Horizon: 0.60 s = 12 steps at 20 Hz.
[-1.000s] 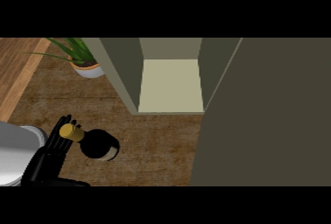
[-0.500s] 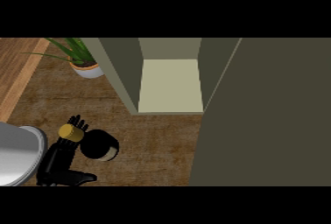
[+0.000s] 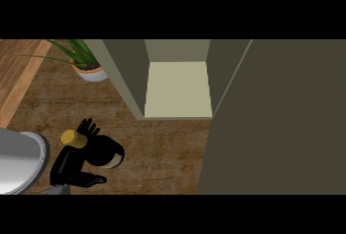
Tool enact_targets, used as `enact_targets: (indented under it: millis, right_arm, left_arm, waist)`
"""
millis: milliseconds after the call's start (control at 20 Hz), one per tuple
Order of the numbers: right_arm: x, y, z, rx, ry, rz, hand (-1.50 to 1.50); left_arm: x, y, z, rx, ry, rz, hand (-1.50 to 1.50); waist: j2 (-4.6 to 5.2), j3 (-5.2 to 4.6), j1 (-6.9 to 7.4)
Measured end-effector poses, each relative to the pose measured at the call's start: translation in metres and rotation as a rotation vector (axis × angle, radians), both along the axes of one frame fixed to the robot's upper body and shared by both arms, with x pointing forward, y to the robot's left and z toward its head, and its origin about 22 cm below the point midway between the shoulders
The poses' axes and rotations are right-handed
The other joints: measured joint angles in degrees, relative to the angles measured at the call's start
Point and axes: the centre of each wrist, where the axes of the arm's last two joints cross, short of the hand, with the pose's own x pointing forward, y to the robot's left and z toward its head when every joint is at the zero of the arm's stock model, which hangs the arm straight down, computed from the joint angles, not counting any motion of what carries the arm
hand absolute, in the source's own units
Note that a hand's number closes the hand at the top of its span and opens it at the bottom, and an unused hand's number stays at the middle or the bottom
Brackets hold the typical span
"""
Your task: Pick up the wine, place it into the cabinet and close the cabinet
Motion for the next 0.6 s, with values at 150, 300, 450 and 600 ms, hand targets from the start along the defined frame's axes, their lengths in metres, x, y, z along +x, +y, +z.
enact_targets:
  millis: [150, 300, 450, 600]
  right_arm:
    - [0.000, 0.000, 0.001, -0.004, -0.002, -0.001, -1.50]
    - [0.000, 0.000, 0.005, 0.002, -0.015, -0.008, -1.50]
    - [0.000, -0.003, 0.006, 0.007, -0.015, -0.018, -1.50]
    - [0.001, 0.000, 0.004, 0.005, -0.010, -0.009, -1.50]
  left_arm:
    - [0.005, -0.003, -0.004, -0.001, -0.011, -0.009, -1.50]
    - [0.012, -0.004, -0.007, 0.000, -0.014, -0.013, -1.50]
    - [0.016, -0.011, -0.012, -0.040, -0.008, -0.009, 1.50]
    - [0.020, -0.013, -0.013, -0.058, -0.013, -0.033, 1.50]
  waist:
    - [-0.02, 0.01, 0.06]
    - [-0.02, 0.00, 0.08]
    - [-0.01, 0.01, -0.02]
    - [-0.02, 0.02, 0.00]
